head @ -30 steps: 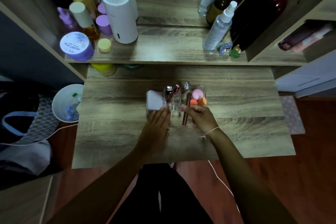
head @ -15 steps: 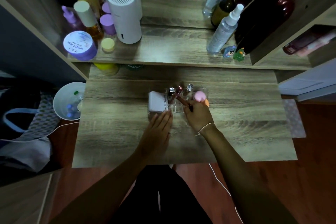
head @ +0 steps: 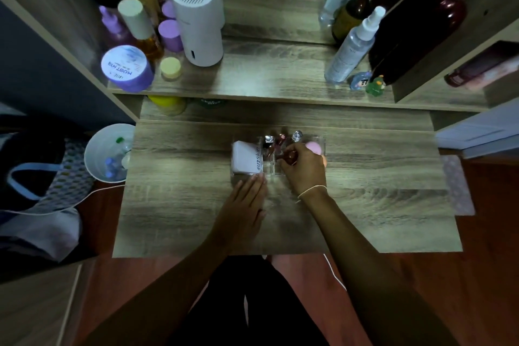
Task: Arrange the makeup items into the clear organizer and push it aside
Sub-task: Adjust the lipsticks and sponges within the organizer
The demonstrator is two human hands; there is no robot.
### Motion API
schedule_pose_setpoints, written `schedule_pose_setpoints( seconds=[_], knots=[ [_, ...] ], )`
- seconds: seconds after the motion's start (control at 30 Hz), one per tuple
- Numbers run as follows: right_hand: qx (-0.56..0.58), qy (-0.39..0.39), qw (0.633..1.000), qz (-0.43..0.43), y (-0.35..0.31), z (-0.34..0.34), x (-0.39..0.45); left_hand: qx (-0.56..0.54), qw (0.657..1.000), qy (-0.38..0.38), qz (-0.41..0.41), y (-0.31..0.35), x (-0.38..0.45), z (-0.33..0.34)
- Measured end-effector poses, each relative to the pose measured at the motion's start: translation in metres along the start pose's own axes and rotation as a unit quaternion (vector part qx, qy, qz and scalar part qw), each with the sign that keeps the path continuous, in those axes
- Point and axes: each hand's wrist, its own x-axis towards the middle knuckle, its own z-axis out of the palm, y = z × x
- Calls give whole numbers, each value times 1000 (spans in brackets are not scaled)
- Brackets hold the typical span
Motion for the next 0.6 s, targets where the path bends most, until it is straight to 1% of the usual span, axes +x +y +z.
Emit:
schedule_pose_setpoints(
  seconds=[0.3,0.6],
  knots=[
    [17,16,999,40,-5,8,0,3,1000,1,4,-2,-1,-3],
    [4,28,999,21,1,5,-5,13,1000,-5,2,2,0,-6]
  ],
)
